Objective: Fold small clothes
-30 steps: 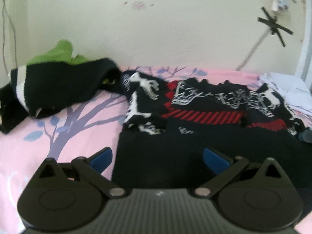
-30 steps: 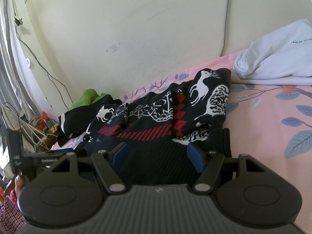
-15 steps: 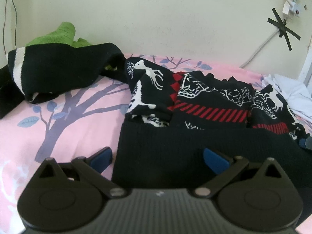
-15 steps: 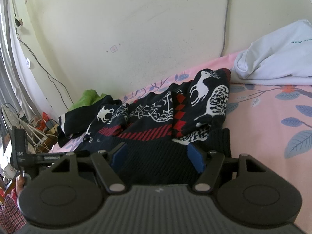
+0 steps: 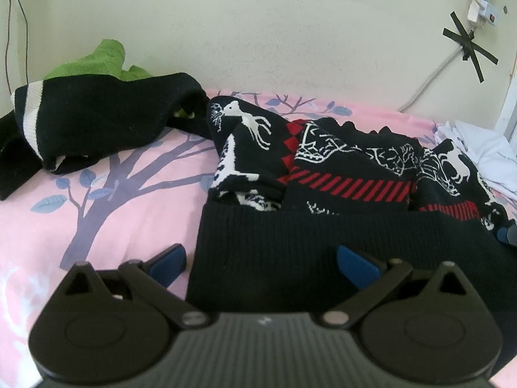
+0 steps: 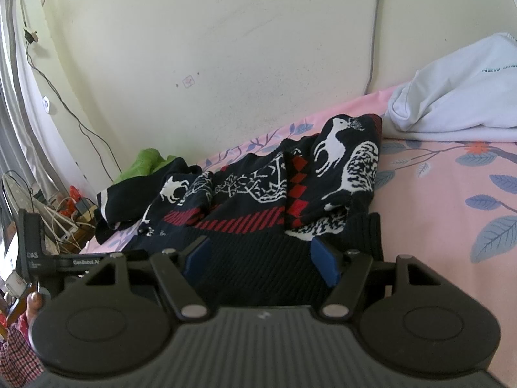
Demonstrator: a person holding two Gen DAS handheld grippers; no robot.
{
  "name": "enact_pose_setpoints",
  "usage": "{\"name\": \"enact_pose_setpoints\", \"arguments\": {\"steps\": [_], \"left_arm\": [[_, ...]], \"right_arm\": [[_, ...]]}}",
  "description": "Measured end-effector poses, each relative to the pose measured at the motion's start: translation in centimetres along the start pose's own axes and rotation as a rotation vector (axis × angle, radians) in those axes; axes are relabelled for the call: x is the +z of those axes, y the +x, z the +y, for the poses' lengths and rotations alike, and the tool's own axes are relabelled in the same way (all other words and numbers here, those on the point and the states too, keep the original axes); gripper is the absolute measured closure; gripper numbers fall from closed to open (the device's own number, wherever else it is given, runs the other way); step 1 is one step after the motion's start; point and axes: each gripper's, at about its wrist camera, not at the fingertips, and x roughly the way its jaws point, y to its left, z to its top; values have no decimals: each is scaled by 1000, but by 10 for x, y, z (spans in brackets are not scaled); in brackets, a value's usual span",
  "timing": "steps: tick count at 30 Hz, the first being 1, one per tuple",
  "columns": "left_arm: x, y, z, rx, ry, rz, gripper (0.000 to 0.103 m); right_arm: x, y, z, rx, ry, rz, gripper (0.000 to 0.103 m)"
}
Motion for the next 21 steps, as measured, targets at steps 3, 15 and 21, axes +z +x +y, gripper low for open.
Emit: {"name": "enact_pose_setpoints", "arguments": {"steps": [3,15,21], "left_arm": [[0,-2,1,-4,-5,-11,0],[0,0,-2,24,15,-5,0],[0,0,-1,25,16,-6,0]], "right_arm": [[0,0,0,0,0,0,42],[0,0,0,-1,0,-1,41],[0,0,0,-1,0,-1,41]]}}
